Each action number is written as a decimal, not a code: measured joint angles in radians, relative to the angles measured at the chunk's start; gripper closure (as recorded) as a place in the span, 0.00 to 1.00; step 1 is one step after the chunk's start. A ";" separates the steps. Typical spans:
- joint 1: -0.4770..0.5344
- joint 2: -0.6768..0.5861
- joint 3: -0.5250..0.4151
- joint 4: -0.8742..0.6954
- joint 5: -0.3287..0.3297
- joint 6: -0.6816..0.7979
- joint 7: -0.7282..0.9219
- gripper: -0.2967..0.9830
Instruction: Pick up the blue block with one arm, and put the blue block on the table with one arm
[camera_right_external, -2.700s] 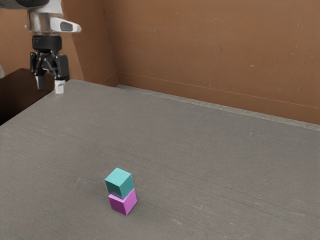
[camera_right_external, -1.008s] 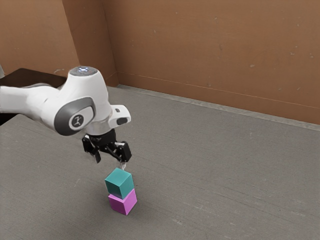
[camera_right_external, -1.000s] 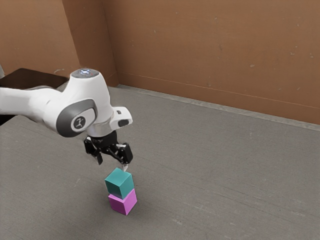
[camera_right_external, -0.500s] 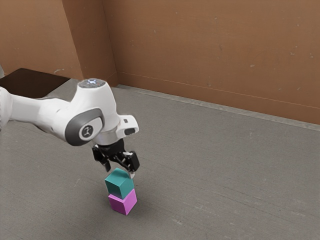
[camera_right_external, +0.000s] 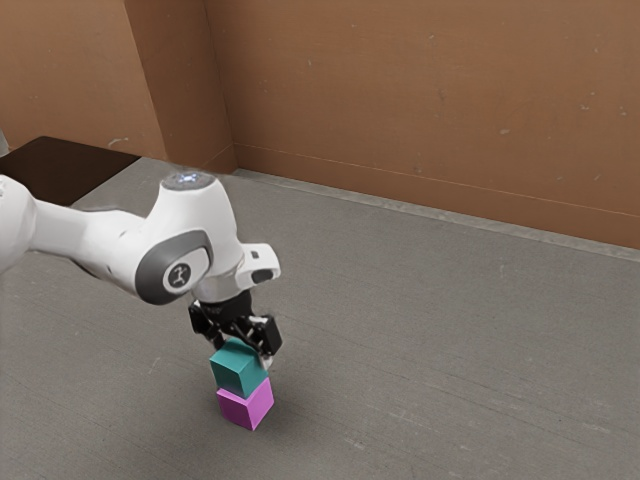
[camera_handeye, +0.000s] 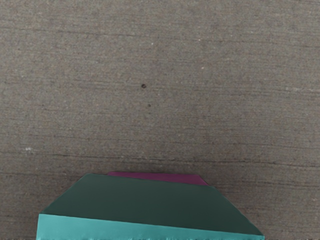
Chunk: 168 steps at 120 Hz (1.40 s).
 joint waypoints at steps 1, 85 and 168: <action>0.000 0.000 0.000 -0.001 0.000 0.001 0.000 0.23; 0.000 0.018 0.000 -0.015 0.014 0.033 0.002 0.44; 0.262 0.257 0.006 0.209 0.047 -0.010 0.080 0.47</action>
